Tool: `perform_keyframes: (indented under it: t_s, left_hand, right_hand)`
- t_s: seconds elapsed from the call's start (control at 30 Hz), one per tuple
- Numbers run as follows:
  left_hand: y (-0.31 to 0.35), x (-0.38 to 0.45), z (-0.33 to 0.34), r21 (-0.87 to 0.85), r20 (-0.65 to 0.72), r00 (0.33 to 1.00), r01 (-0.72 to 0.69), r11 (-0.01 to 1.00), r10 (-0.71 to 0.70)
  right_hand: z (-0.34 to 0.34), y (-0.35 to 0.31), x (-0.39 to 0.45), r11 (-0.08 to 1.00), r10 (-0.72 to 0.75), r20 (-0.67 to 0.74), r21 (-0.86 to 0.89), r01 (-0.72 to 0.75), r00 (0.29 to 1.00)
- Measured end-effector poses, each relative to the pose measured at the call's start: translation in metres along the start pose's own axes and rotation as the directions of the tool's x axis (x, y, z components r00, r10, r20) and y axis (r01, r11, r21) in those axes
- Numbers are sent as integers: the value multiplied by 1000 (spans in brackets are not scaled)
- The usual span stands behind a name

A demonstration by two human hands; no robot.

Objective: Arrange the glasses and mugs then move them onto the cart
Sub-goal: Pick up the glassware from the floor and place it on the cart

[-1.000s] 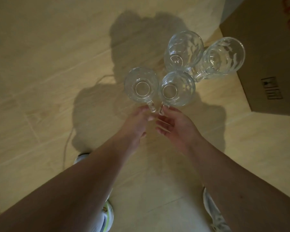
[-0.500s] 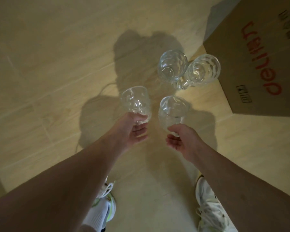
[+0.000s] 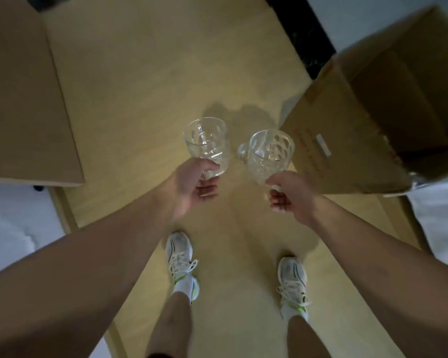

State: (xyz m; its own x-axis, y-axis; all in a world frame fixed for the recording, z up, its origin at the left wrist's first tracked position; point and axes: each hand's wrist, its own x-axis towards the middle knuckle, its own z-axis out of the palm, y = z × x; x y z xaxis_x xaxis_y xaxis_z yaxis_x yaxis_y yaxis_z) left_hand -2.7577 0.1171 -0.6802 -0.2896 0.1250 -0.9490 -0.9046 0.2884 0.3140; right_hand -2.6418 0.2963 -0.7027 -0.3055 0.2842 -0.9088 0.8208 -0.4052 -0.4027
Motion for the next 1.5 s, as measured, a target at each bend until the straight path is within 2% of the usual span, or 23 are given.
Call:
perform_keyframes:
  t_s: [0.13,0.27,0.4,0.57,0.77,0.87,1.1,1.3,1.5]
  left_hand:
    - [77,-111,21,-1,-1,985,-175,985,175]
    - [135,-231,37,-8,-27,942,-336,942,335]
    - [177,-357,34,1,-52,865,-500,866,500]
    - [215,-491,11,-33,-124,762,-643,765,635]
    - [240,-591,-42,-53,-199,623,-778,626,757]
    - [242,-612,-74,-48,-233,584,-806,590,778]
    - [237,-623,-151,-8,-363,547,-812,584,755]
    - [218,-638,-192,-49,-510,509,-822,567,694]
    - [177,-663,-206,-93,-696,436,-843,530,571]
  right_hand:
    - [-25,-88,-102,989,-147,32,-10,148,989]
    - [-55,-159,-204,929,-362,78,-49,367,929]
    - [-64,-226,-300,863,-493,81,-82,499,866]
    - [-51,-301,-419,748,-633,142,-137,649,761]
    - [-1,-362,-527,651,-726,209,-98,753,655]
    - [32,-372,-557,633,-736,253,-73,771,628]
    - [108,-381,-584,580,-740,362,-84,810,567]
    - [161,-392,-586,548,-679,490,-159,821,547]
    - [208,-403,-595,431,-569,678,-236,871,465]
